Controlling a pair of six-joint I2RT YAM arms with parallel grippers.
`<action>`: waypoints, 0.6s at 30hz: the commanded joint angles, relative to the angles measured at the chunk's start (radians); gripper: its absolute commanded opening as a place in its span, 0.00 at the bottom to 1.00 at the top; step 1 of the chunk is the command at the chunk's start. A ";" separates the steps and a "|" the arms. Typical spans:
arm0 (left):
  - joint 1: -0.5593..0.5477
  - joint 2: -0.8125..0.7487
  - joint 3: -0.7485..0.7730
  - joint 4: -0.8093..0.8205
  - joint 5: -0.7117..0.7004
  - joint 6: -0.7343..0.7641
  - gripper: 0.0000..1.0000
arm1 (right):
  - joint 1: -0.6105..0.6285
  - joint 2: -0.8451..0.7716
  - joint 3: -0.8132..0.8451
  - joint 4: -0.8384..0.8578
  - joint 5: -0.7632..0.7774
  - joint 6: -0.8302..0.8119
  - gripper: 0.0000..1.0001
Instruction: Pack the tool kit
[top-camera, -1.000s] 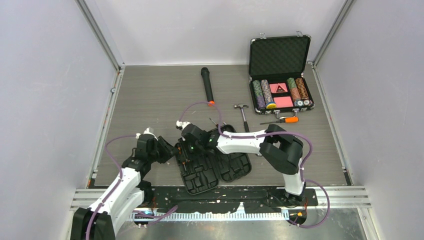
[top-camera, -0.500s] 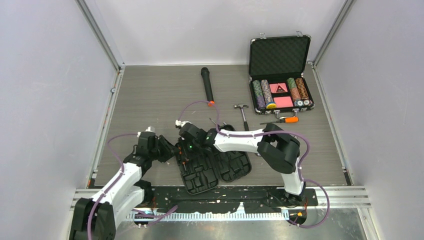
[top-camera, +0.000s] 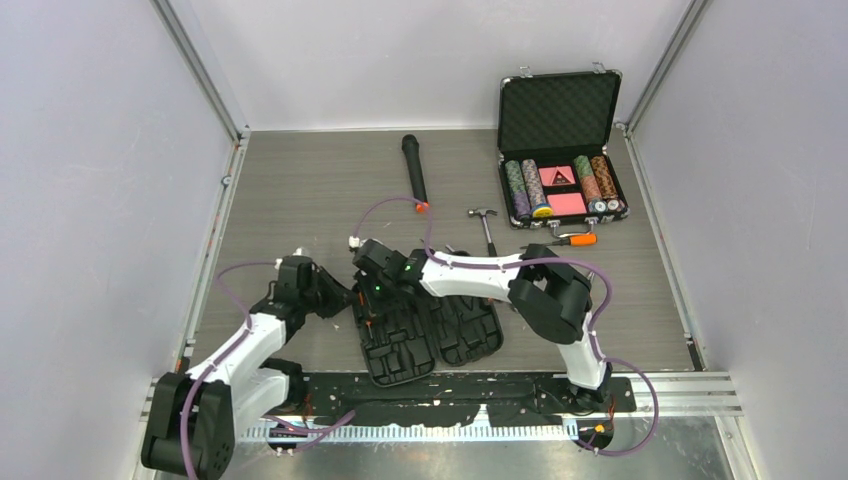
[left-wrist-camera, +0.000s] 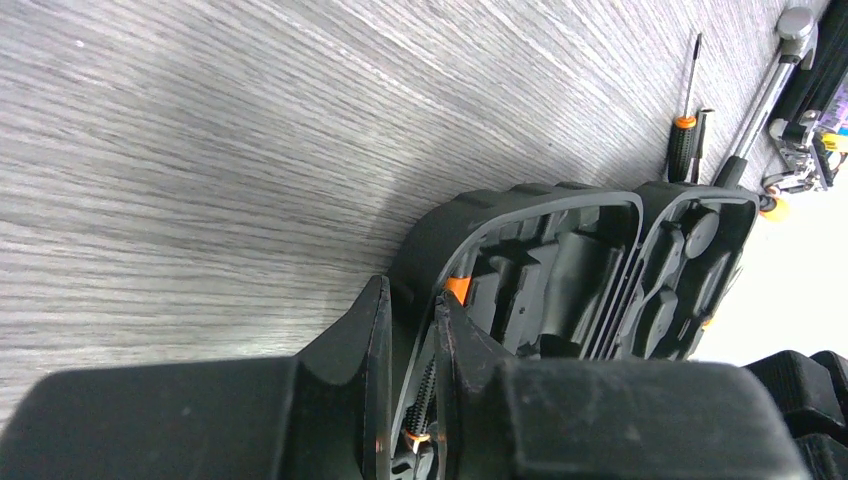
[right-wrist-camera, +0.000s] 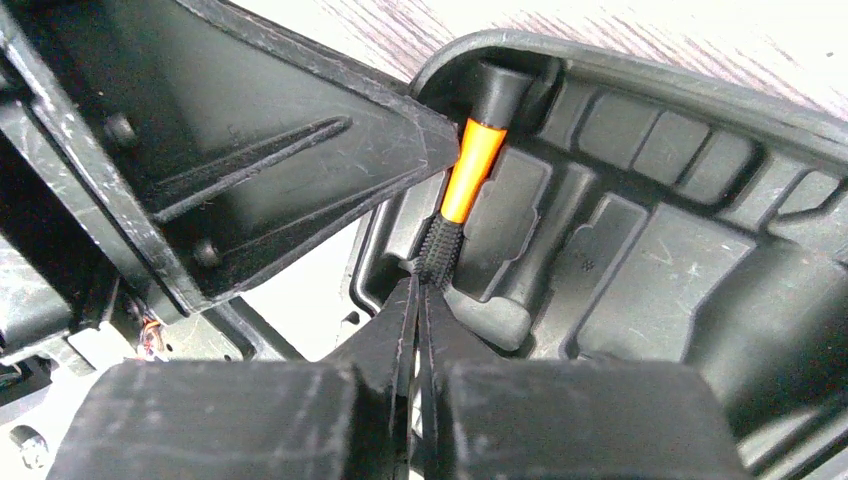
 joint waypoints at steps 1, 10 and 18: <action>-0.004 0.040 0.014 -0.063 -0.025 0.020 0.15 | 0.000 -0.027 -0.012 -0.018 0.024 -0.039 0.09; 0.045 -0.076 0.111 -0.344 -0.284 0.135 0.16 | -0.183 -0.421 -0.152 -0.095 0.221 -0.205 0.31; 0.136 -0.058 0.153 -0.405 -0.345 0.190 0.17 | -0.400 -0.579 -0.391 -0.113 0.273 -0.336 0.39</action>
